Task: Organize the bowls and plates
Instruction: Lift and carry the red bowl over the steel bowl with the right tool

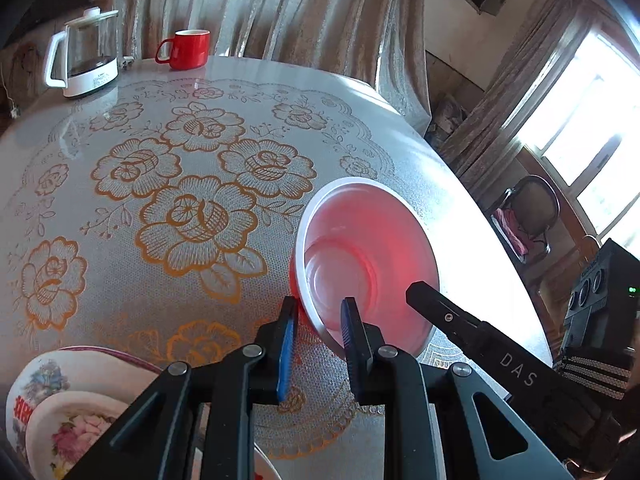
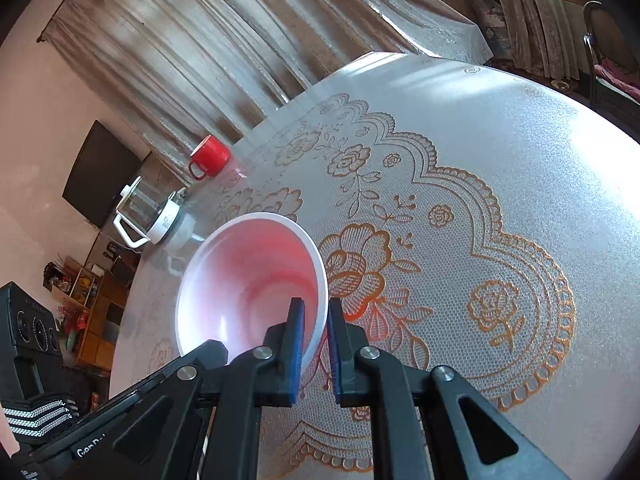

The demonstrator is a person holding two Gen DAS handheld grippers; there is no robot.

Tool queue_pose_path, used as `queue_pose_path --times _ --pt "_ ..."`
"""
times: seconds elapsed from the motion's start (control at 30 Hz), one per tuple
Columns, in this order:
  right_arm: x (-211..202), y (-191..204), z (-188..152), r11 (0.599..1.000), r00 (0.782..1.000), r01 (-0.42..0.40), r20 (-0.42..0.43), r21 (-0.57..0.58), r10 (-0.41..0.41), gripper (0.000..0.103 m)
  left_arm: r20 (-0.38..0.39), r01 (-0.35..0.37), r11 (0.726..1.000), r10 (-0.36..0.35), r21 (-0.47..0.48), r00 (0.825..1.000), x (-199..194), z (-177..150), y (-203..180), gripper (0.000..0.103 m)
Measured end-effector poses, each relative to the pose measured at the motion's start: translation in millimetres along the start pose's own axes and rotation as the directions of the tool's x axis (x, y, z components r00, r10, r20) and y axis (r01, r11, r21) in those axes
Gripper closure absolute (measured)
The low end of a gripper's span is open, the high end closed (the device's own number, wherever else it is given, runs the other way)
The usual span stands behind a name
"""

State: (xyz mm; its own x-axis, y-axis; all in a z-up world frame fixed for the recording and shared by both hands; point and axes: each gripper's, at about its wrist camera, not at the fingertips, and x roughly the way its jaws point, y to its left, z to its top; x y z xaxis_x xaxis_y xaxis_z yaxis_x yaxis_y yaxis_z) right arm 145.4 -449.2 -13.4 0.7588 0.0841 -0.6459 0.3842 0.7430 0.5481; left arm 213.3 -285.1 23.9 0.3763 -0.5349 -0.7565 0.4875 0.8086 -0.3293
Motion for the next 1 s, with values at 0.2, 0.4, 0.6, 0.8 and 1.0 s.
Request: queue_pose_path --times 0.2,0.4,0.6,0.8,1.0 --pt "-19 17 -21 0.999 0.999 -0.042 -0.001 -0.02 0.042 0.093 0.047 0.0 1.0 0.001 -0.016 0.999 -40 -23 8 0.081" --pt "-41 42 -39 0.994 0.997 -0.07 0.005 -0.082 0.071 0.093 0.093 -0.002 0.999 0.006 -0.034 0.996 -76 -47 16 0.081" --pt "-54 63 -57 0.988 0.996 -0.091 -0.001 -0.127 0.092 0.093 0.136 -0.005 0.999 0.011 -0.045 0.991 -106 -63 27 0.081" --pt "-59 86 -72 0.978 0.994 -0.108 -0.02 -0.179 0.107 0.093 0.157 -0.004 0.997 0.017 -0.082 0.987 -125 -77 47 0.081" --pt "-58 116 -87 0.96 0.99 -0.138 -0.049 -0.245 0.13 0.093 0.192 -0.013 0.992 0.038 -0.129 0.981 -151 -94 76 0.081"
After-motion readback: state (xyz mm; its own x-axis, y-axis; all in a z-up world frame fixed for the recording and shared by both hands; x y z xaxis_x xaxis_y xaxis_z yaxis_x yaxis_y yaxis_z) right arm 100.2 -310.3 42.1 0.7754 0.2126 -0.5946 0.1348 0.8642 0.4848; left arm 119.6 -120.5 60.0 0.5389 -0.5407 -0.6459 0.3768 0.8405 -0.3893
